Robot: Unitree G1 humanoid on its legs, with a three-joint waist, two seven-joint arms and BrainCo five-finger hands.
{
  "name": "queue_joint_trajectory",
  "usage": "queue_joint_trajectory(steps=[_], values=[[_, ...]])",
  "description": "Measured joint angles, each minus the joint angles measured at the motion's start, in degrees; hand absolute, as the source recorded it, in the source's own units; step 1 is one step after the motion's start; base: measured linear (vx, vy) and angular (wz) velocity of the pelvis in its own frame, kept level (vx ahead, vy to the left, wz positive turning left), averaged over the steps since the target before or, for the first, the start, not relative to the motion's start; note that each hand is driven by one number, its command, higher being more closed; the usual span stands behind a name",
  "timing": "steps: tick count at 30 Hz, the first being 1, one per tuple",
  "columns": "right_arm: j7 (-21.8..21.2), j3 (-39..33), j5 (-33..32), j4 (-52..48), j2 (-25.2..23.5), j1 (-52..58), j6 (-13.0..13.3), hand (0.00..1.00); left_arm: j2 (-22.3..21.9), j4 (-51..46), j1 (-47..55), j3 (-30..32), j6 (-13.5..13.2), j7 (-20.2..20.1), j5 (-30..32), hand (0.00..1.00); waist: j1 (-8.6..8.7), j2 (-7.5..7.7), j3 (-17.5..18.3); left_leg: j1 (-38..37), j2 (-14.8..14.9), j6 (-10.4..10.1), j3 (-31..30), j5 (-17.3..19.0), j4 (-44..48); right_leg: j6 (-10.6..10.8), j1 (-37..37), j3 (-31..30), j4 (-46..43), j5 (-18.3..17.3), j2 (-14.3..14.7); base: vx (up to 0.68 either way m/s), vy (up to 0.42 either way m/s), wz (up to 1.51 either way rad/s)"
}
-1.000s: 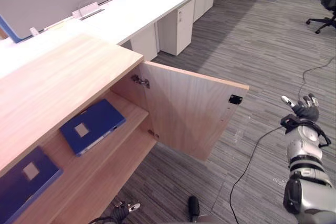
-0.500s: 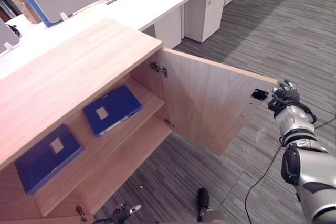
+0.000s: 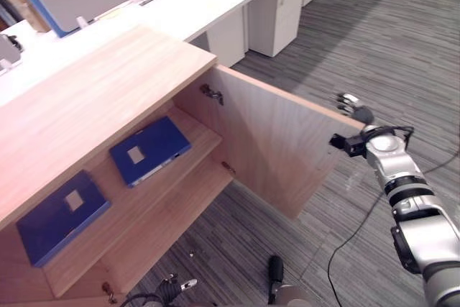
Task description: Walk over to the cabinet, pick up the folder, carry it to the office cabinet, place the folder inside the office cabinet, then close the office cabinet door
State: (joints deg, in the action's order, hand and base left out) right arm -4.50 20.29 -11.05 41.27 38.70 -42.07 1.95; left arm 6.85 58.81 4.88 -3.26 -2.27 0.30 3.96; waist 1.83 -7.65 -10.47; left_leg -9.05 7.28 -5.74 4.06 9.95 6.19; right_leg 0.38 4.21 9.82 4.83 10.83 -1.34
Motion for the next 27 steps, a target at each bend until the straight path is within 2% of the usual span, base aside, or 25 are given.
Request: queue_joint_trajectory(steps=[1,2,4,5,6,9,10,11,12,14,17,22,25,27], values=[[-0.2,1.4,1.2,-1.5,0.9,0.7,0.2,0.00,0.0,0.0,0.0,0.0,0.0,-0.1,0.4,0.00,0.13,0.01,0.0,0.0,0.0,0.0,0.1,0.0,0.1,0.0,0.1,-0.3,0.0,0.0,0.1,0.01,0.063,-0.31],[-2.0,6.1,1.3,-5.9,3.3,1.7,0.7,0.00,0.0,0.0,-0.1,0.0,-0.1,-0.2,1.0,0.00,0.33,0.28,0.1,0.0,0.1,-0.1,0.2,-0.1,0.2,0.0,0.3,-0.7,0.0,0.0,0.3,0.02,0.050,-0.22],[-7.3,13.1,1.7,-12.4,5.4,2.6,0.9,0.00,0.1,-0.1,-0.3,0.0,-0.1,-0.6,1.7,0.00,0.42,0.58,0.3,0.0,0.1,-0.5,0.1,-0.6,0.3,0.0,0.4,-1.0,0.0,0.0,0.4,0.03,0.035,-0.12],[-11.3,17.7,2.1,-15.9,5.8,3.7,0.9,0.00,0.3,-0.3,-0.3,-0.1,-0.1,-0.8,2.6,0.00,0.23,1.03,0.6,0.0,0.1,-0.4,-0.1,-1.0,0.3,0.0,0.4,-1.0,0.0,0.0,0.5,0.05,0.016,0.01],[-14.7,22.5,1.8,-18.7,5.6,5.5,0.9,0.00,0.4,-0.5,-0.3,0.0,-0.1,-0.9,3.0,0.00,-0.22,1.50,1.0,0.1,0.1,-0.4,-0.2,-1.3,0.3,-0.1,0.4,-1.0,0.0,-0.1,0.5,0.05,0.014,0.03],[-20.2,28.3,0.9,-23.2,2.8,8.1,0.0,0.00,0.4,-0.5,-1.0,0.0,-0.1,-1.4,3.8,0.00,-1.34,1.72,1.1,0.3,0.2,-0.4,-0.4,-1.4,0.3,-0.2,0.5,-0.8,0.0,-0.1,0.5,0.06,0.033,0.06],[-24.7,32.7,0.8,-24.7,2.7,9.2,-0.4,0.00,0.5,-0.6,-1.4,0.0,-0.1,-1.8,4.6,0.00,-1.82,2.01,1.1,0.5,0.1,-0.4,-0.7,-1.4,0.3,-0.2,0.5,-0.5,0.0,-0.1,0.4,0.05,0.046,0.15],[-27.2,35.6,0.7,-25.7,2.3,10.9,-0.9,0.00,0.7,-0.7,-1.5,0.1,-0.1,-1.9,5.0,0.00,-2.19,2.39,1.4,0.8,0.1,-0.4,-1.0,-1.4,0.2,-0.1,0.5,-0.3,0.0,-0.1,0.3,0.04,0.050,0.17],[-30.2,38.1,0.5,-26.2,0.7,13.3,-1.8,0.00,1.2,-0.9,-1.4,0.3,-0.1,-2.0,5.1,0.00,-2.45,3.01,1.5,1.0,0.1,-0.4,-1.3,-1.4,0.1,0.0,0.6,-0.1,0.0,0.0,0.2,0.04,0.058,0.12],[-33.5,40.5,-0.4,-27.5,-1.9,15.8,-3.3,0.00,2.0,-0.9,-1.3,0.9,-0.1,-2.0,5.2,0.00,-2.55,4.46,1.5,1.4,-0.2,-0.1,-1.3,-1.2,0.0,-0.1,1.1,0.0,0.3,-0.1,-0.1,0.02,0.086,0.05],[-34.2,40.5,-2.5,-29.9,-3.6,18.2,-3.5,0.00,2.2,-0.9,-1.3,1.7,0.0,-2.1,5.2,0.00,-2.56,5.51,2.3,1.9,-0.4,0.2,-1.6,-0.2,0.2,0.2,1.1,0.4,0.3,0.3,-0.5,0.02,0.094,0.11],[-33.9,39.7,-3.7,-29.1,-8.8,22.0,-3.9,0.00,1.9,-0.8,-0.7,3.7,0.1,-2.1,4.9,0.00,-3.51,5.63,2.4,2.4,0.1,0.1,-2.1,2.2,2.6,0.6,0.1,1.1,0.3,0.5,-0.6,0.02,0.109,0.08],[-32.5,36.2,-3.4,-21.5,-14.0,25.9,-3.6,0.00,1.5,-0.8,-0.4,5.6,0.2,-2.1,4.5,0.00,-3.84,5.43,2.4,4.8,0.6,0.0,-4.8,3.4,5.7,0.3,-0.4,3.6,0.0,0.3,-0.6,0.05,0.062,0.45],[-28.8,29.0,-0.2,-11.2,-18.4,28.5,-2.3,0.00,1.1,-0.9,-0.4,7.2,0.2,-2.0,3.2,0.00,-3.87,5.07,1.4,8.7,1.1,-0.5,-7.7,4.0,11.3,-0.3,-1.4,7.6,-0.1,-0.6,-0.7,0.05,0.020,0.86]])
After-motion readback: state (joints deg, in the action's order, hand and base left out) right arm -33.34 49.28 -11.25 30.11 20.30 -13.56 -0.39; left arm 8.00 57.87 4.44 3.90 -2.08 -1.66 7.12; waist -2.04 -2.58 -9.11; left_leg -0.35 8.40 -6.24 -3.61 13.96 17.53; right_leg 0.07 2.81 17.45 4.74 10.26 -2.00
